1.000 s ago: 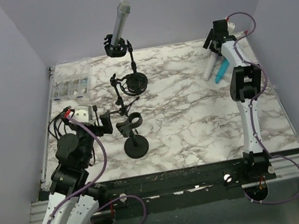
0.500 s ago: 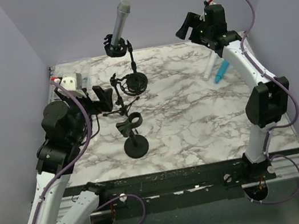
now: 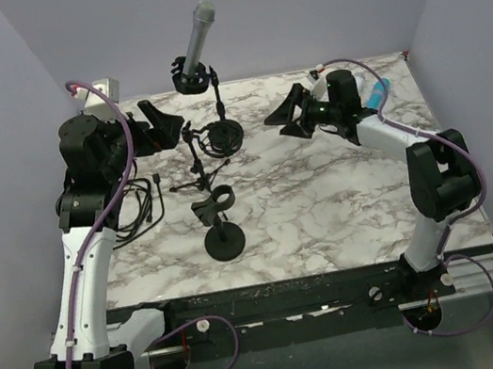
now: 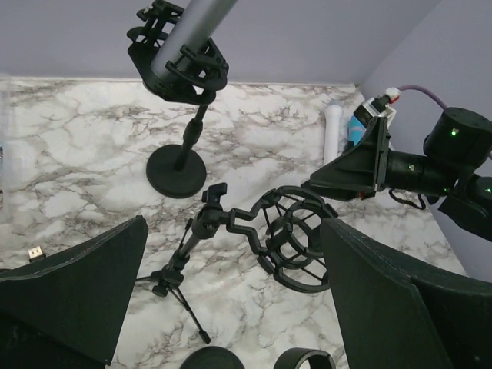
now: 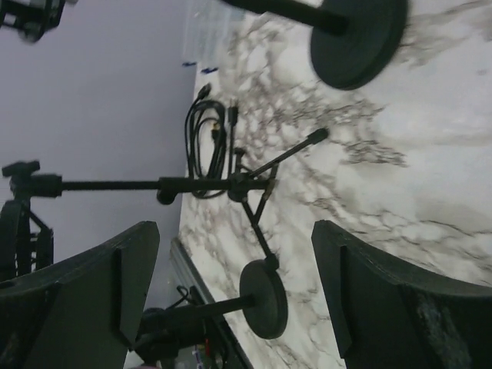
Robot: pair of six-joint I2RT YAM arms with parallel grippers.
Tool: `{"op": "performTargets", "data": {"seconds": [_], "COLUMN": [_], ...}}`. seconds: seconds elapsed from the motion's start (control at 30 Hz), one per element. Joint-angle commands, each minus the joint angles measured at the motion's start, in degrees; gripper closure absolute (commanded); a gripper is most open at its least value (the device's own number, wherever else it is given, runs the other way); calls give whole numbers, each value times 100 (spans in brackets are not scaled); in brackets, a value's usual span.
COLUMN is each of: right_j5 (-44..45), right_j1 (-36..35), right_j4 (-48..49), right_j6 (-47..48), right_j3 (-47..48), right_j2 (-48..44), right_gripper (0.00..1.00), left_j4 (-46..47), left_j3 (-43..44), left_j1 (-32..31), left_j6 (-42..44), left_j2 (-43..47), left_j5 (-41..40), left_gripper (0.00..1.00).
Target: Remove the microphone from the stand
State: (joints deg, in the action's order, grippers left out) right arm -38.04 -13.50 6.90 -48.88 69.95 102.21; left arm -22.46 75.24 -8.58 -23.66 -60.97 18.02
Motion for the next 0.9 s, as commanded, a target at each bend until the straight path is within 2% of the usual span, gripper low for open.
{"op": "performTargets", "data": {"seconds": [0.0, 0.1, 0.2, 0.27, 0.37, 0.47, 0.57, 0.87], "right_j5": [-673, -462, -4, 461, 821, 841, 856, 1468], "right_j1": [-670, -1055, -1482, -1749, -2064, -2242, -2390, -2719], "right_j4": [1371, 1928, 3122, 3637, 4376, 4753, 4334, 2866], "right_j6": [121, -63, -551, -789, -1086, -1250, -913, 1091], "right_j3": [-229, -437, -889, -1130, -1355, -1318, -1034, -677], "right_j2": [185, 534, 820, 975, 1335, 1711, 1976, 2010], "right_gripper": [11, 12, 15, 21, 38, 42, 43, 43], "left_j4": [288, 340, 254, 231, 269, 337, 363, 384], "left_j3": [-306, -606, -711, -730, -773, -839, -882, -924], "left_j1": [195, 223, 233, 227, 231, 233, 227, 251], "left_j6": [-21, 206, 375, 388, 384, 354, 327, 387], "left_j2": [142, 310, 375, 380, 415, 424, 402, 445], "left_j5": [654, 475, 448, 421, 413, 391, 418, 316], "left_gripper": [1, 1, 1, 1, 2, 1, 2, 1]}}
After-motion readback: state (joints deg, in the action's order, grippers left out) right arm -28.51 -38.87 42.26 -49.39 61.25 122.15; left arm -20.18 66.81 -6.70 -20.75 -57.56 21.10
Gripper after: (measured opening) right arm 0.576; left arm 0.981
